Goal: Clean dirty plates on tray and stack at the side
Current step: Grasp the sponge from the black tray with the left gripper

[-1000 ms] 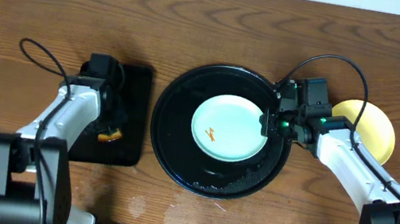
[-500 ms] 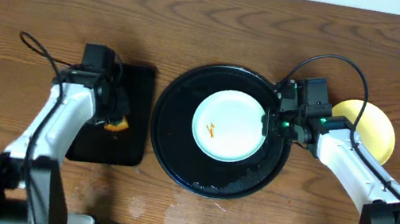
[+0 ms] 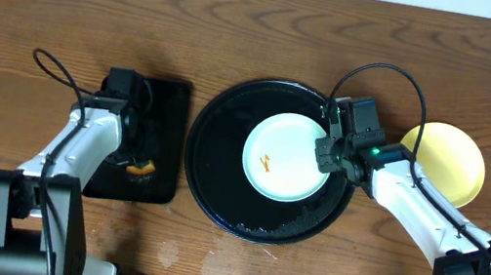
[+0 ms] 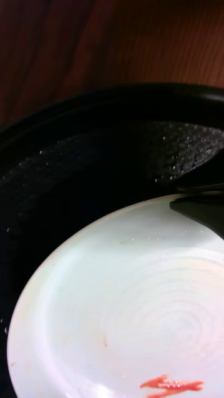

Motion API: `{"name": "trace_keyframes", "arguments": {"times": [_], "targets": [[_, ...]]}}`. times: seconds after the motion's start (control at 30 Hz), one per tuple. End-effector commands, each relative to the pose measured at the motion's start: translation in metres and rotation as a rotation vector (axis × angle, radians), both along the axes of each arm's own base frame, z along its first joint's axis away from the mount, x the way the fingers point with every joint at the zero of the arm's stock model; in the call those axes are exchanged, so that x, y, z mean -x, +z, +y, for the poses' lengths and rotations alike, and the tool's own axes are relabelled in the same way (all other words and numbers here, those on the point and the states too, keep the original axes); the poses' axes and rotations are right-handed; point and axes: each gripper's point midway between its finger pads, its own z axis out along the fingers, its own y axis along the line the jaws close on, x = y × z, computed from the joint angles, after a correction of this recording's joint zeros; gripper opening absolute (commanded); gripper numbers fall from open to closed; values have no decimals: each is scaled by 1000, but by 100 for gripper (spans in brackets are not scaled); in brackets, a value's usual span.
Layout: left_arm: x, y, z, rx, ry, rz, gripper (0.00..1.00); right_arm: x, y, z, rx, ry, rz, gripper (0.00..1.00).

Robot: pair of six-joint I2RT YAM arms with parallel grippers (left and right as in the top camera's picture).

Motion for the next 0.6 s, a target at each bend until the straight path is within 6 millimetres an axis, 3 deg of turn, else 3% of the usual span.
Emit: {"name": "trace_keyframes", "arguments": {"times": [0.0,0.27,0.43,0.57], "targets": [[-3,3,-8,50,-35,-12,7,-5,5,-6,47,-1,-34,1],[-23,56,-22,121,-74,-141,8,-4,5,-5,38,1,-29,1],[-27,86,-68,363,-149,-236,7,-3,5,-1,18,3,-22,1],[-29,89,-100,438,-218,-243,7,-3,5,-1,7,-17,-18,1]]}}
